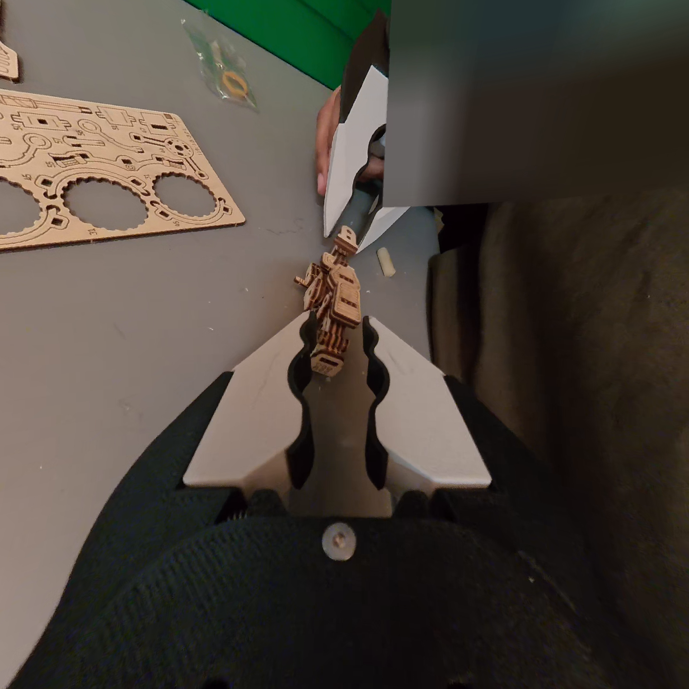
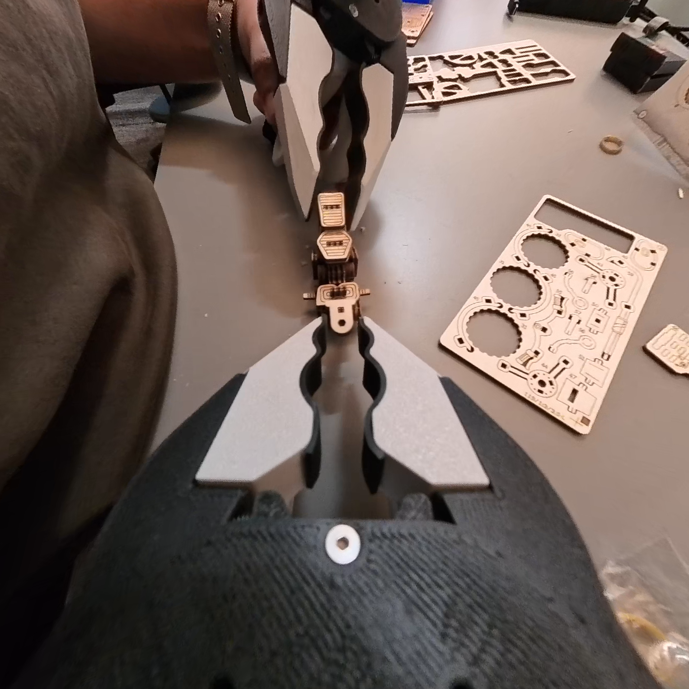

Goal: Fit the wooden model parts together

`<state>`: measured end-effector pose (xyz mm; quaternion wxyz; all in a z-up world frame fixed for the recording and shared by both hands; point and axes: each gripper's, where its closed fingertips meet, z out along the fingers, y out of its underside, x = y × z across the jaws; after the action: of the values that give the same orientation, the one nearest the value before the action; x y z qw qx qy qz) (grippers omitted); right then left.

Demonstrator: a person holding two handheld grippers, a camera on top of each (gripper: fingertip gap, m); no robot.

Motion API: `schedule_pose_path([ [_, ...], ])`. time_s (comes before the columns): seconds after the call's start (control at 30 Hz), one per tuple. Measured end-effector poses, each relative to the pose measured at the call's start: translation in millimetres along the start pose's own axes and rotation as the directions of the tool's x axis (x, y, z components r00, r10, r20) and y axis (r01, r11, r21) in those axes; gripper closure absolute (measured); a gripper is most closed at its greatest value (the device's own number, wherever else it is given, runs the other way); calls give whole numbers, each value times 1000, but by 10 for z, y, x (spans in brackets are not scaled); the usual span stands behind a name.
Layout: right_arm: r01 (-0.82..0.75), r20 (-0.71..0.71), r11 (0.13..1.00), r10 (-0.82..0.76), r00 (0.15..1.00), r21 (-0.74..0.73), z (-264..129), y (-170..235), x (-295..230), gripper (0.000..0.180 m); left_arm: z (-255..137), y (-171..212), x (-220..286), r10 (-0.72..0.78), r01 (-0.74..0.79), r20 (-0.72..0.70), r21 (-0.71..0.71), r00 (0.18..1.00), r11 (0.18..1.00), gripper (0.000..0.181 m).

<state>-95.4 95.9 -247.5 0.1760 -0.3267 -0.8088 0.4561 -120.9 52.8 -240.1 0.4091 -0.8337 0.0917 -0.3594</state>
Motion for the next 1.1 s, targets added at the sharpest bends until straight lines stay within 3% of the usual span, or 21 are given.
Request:
schedule_pose_path([
  [0.57, -5, 1, 1000, 5, 1000, 12, 7, -24, 1, 166, 7, -1, -18, 2, -2, 12, -1, 1000, 1000, 149],
  [0.9, -149, 9, 974, 150, 989, 169, -179, -194, 180, 153, -60, -82, 14, -30, 31, -30, 55, 999, 998, 141],
  [1.1, -153, 98, 959, 133, 986, 237, -256, -294, 53, 141, -92, -144, 6, -44, 47, -35, 92, 998, 995, 136],
])
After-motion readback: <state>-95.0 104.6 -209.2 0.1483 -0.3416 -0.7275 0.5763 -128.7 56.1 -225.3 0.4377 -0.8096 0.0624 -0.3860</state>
